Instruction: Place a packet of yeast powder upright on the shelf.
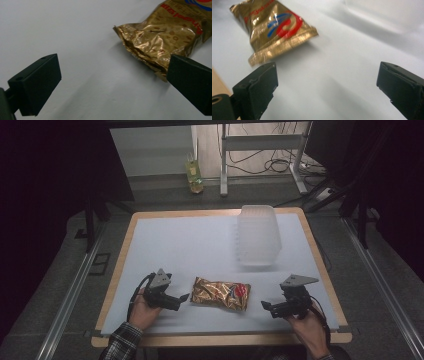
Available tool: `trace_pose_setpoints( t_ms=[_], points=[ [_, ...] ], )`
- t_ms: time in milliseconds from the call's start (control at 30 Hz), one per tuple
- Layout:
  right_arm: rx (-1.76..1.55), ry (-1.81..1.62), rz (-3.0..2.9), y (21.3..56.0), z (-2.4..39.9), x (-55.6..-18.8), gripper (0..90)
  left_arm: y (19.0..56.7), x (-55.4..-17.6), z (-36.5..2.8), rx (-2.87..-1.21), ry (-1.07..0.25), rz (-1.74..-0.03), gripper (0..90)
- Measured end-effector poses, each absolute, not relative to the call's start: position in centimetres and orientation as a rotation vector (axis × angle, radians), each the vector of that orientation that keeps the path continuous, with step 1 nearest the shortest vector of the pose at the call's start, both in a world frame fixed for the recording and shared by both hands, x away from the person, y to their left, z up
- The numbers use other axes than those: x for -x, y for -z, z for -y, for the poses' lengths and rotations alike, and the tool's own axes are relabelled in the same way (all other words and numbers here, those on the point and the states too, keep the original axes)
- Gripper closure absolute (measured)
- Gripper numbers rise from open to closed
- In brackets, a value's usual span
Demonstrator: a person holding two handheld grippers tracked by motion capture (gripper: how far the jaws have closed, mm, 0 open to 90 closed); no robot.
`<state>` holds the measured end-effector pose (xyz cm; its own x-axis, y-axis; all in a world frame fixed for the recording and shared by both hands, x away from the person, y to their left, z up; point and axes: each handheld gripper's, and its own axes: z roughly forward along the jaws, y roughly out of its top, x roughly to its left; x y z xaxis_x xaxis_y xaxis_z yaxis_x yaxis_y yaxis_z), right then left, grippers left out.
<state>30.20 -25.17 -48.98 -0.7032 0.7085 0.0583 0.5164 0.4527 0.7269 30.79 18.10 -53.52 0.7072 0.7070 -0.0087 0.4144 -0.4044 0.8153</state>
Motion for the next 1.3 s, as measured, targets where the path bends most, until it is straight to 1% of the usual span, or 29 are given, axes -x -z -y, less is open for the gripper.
trace_pose_setpoints(
  t_ms=[33, 100, 167, 233, 333, 433, 700, 900, 1100, 1133, 1200, 1300],
  points=[
    [-1.071, -1.154, -2.435, 49.2, 25.9, -30.3, 3.4, 53.5, -30.9, -18.1, -2.047, -0.423, -0.860, 0.1],
    [-1.082, -1.156, -2.422, 49.3, 26.1, -30.4, 3.4, 53.6, -31.0, -18.2, -2.039, -0.416, -0.866, 0.1],
    [-1.135, -1.176, -2.412, 49.6, 26.8, -30.8, 1.6, 53.7, -31.0, -18.4, -2.037, -0.417, -0.867, 0.1],
    [-1.165, -1.186, -2.428, 49.9, 26.9, -30.9, 0.0, 53.7, -31.1, -18.5, -2.034, -0.415, -0.863, 0.1],
    [-1.198, -1.219, -2.431, 50.1, 27.1, -31.0, 0.0, 53.7, -31.1, -18.5, -2.027, -0.408, -0.862, 0.1],
    [-1.147, -1.166, -2.426, 50.0, 26.5, -30.6, 0.0, 53.7, -31.0, -18.3, -2.029, -0.407, -0.847, 0.1],
    [-1.053, -1.152, -2.465, 50.3, 26.2, -30.7, 0.0, 53.6, -31.0, -18.0, -2.028, -0.404, -0.826, 0.1],
    [-1.043, -1.153, -2.472, 50.5, 26.2, -30.8, 0.0, 53.3, -31.1, -17.8, -2.032, -0.355, -0.858, 1.6],
    [-1.053, -1.143, -2.467, 50.6, 26.0, -30.8, 0.0, 52.8, -31.1, -17.3, -2.047, -0.351, -0.854, 2.2],
    [-1.076, -1.146, -2.457, 50.6, 26.1, -30.8, 0.0, 52.7, -31.1, -17.2, -2.046, -0.350, -0.854, 4.4],
    [-1.082, -1.148, -2.456, 50.6, 26.1, -30.8, 0.0, 52.5, -31.0, -16.9, -2.050, -0.368, -0.850, 5.6],
    [-1.088, -1.154, -2.451, 50.6, 26.1, -30.8, 0.0, 52.2, -30.9, -16.6, -2.046, -0.374, -0.823, 13.4]
  ],
)
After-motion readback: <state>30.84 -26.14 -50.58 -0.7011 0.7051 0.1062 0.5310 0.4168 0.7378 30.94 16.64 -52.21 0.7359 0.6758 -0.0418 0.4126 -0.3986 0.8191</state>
